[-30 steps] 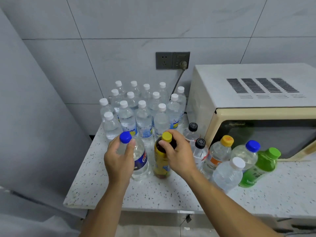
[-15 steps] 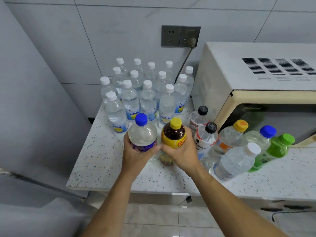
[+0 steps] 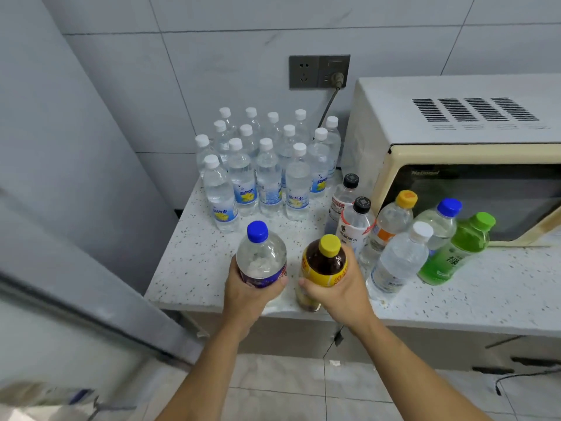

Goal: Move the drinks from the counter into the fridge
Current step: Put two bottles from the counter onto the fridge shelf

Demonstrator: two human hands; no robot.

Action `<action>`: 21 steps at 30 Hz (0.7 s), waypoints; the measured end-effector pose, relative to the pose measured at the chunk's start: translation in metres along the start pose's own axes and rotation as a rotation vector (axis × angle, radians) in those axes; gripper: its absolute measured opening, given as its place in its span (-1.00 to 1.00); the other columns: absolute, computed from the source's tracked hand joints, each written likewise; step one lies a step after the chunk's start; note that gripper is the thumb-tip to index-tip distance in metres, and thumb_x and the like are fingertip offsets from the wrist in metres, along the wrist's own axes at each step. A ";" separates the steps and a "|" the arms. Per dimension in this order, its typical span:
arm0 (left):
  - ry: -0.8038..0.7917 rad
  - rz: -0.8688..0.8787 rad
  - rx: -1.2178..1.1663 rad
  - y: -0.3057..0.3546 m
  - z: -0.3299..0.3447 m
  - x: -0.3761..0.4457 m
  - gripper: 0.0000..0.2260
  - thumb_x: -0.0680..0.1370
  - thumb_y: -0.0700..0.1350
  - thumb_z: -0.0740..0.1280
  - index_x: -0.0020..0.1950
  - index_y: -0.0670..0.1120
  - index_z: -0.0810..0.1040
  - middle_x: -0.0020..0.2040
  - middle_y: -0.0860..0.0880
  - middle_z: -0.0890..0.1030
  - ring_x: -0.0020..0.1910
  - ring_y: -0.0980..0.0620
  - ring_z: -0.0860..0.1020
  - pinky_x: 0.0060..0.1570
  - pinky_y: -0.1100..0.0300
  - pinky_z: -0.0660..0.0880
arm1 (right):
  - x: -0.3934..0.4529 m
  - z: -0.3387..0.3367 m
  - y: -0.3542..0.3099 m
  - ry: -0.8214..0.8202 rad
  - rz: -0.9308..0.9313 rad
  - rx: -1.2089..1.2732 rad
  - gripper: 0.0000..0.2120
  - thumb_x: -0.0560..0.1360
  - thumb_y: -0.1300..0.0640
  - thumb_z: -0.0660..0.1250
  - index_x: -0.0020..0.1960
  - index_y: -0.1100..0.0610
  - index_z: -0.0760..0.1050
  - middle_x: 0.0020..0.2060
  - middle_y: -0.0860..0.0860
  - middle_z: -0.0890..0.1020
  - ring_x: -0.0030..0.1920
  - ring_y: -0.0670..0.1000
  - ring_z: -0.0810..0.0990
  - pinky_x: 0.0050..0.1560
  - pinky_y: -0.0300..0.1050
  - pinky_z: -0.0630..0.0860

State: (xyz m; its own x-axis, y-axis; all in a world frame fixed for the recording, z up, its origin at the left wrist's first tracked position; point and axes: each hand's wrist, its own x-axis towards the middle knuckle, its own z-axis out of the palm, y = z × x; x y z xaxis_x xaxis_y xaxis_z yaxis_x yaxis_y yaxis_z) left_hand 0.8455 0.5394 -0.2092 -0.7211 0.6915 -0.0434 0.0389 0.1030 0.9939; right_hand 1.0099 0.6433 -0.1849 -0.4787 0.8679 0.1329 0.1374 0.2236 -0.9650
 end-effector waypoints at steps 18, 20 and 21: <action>0.312 -0.407 -0.220 -0.049 -0.063 -0.297 -0.39 0.04 -0.12 0.66 0.07 0.05 0.65 -0.03 -0.16 0.71 -0.07 -0.19 0.69 -0.10 -0.22 0.63 | -0.203 -0.027 0.066 -0.286 0.347 0.129 -0.41 0.18 0.18 0.69 0.06 -0.14 0.48 -0.15 -0.20 0.69 -0.20 -0.15 0.67 -0.25 -0.30 0.52; 0.403 -0.412 -0.230 -0.054 -0.085 -0.322 -0.30 0.01 -0.11 0.66 0.13 0.00 0.62 -0.02 -0.16 0.71 -0.08 -0.17 0.70 -0.18 -0.12 0.64 | -0.219 -0.009 0.062 -0.336 0.340 0.143 -0.38 0.18 0.21 0.68 0.01 -0.29 0.48 -0.14 -0.19 0.68 -0.19 -0.14 0.67 -0.28 -0.29 0.54; 0.445 -0.413 -0.242 -0.055 -0.096 -0.334 -0.25 0.00 -0.10 0.66 0.18 -0.03 0.59 -0.01 -0.16 0.71 -0.07 -0.16 0.70 -0.20 -0.07 0.63 | -0.226 0.000 0.059 -0.361 0.328 0.150 -0.35 0.19 0.24 0.68 -0.02 -0.35 0.47 -0.14 -0.19 0.68 -0.19 -0.13 0.68 -0.31 -0.30 0.56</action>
State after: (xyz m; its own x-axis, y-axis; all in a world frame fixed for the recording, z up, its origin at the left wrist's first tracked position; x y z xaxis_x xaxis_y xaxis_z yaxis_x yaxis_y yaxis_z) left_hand 1.0180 0.2340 -0.2401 -0.8628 0.2622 -0.4322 -0.4221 0.0969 0.9014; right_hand 1.1263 0.4607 -0.2718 -0.7038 0.6673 -0.2438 0.2174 -0.1243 -0.9681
